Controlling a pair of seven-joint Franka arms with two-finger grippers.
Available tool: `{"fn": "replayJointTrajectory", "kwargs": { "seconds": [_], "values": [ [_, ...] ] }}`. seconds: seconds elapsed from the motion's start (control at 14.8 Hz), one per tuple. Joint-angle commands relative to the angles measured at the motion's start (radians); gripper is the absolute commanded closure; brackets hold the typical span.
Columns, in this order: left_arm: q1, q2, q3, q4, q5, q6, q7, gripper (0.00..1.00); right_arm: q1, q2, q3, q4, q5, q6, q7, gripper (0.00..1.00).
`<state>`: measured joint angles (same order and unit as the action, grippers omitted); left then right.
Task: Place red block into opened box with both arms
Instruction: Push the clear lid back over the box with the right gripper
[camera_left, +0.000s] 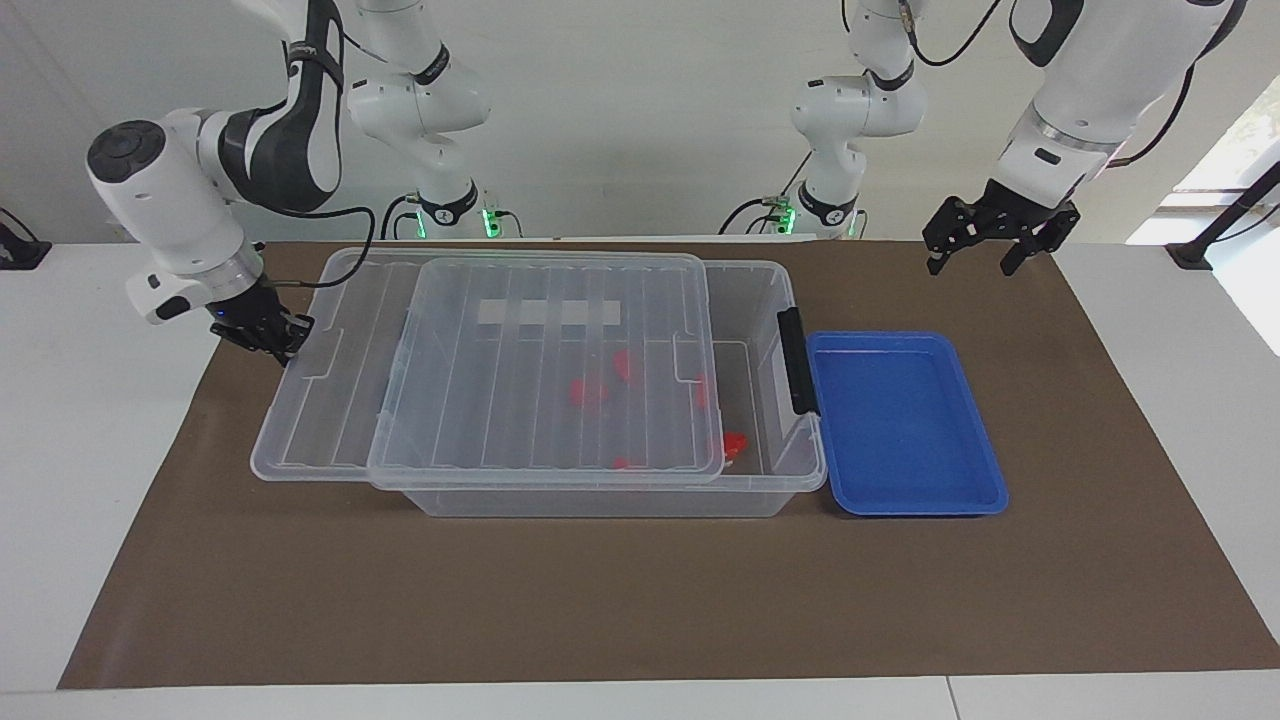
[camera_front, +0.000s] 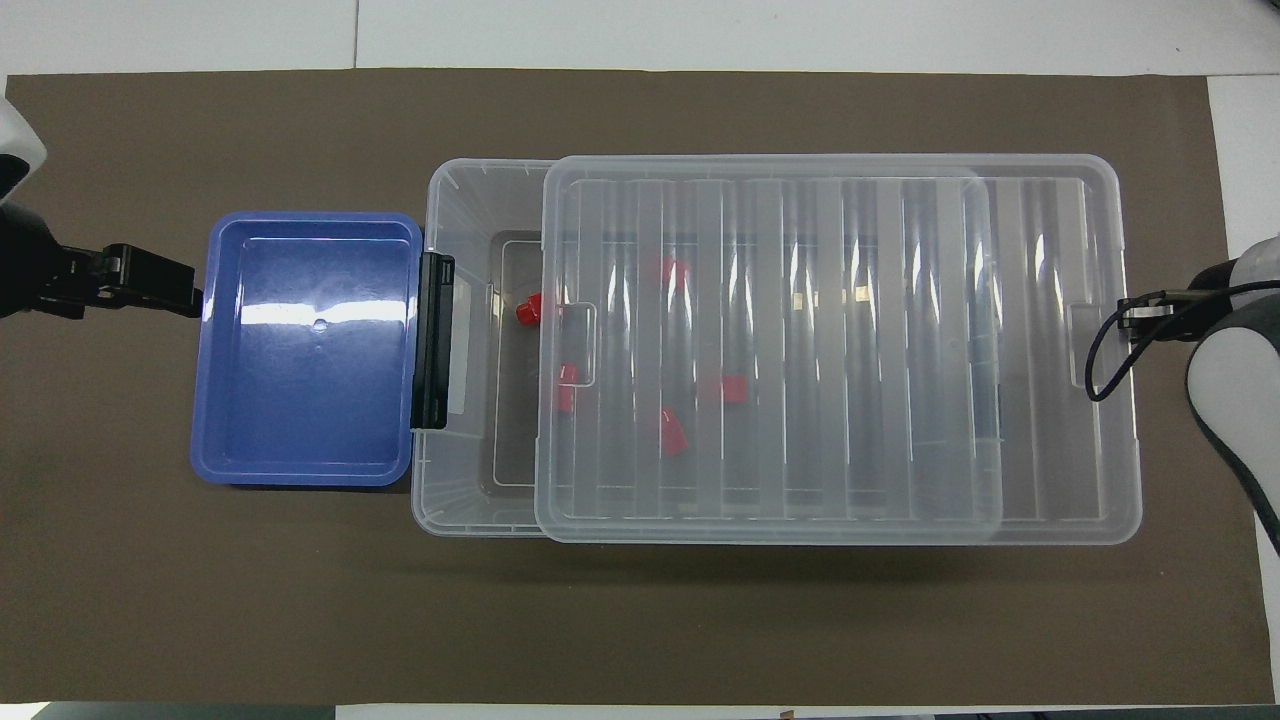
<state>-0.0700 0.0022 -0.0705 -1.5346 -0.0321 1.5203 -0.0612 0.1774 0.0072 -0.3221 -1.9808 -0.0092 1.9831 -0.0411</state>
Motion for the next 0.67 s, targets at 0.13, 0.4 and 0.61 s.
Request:
{"fn": "replayJointTrajectory", "kwargs": {
  "seconds": [0.13,0.4,0.61],
  "values": [
    [0.012,-0.027,-0.006,-0.029,0.014,-0.005,0.006,0.0,-0.002,-0.026,0.073,-0.046,0.003,0.04,0.104,1.0],
    [0.012,-0.027,-0.006,-0.029,0.014,-0.005,0.006,0.0,-0.002,-0.027,0.104,-0.05,0.003,0.04,0.145,1.0],
    [0.012,-0.027,-0.006,-0.029,0.014,-0.005,0.006,0.0,-0.002,-0.027,0.115,-0.053,0.006,0.042,0.147,1.0]
  ]
}}
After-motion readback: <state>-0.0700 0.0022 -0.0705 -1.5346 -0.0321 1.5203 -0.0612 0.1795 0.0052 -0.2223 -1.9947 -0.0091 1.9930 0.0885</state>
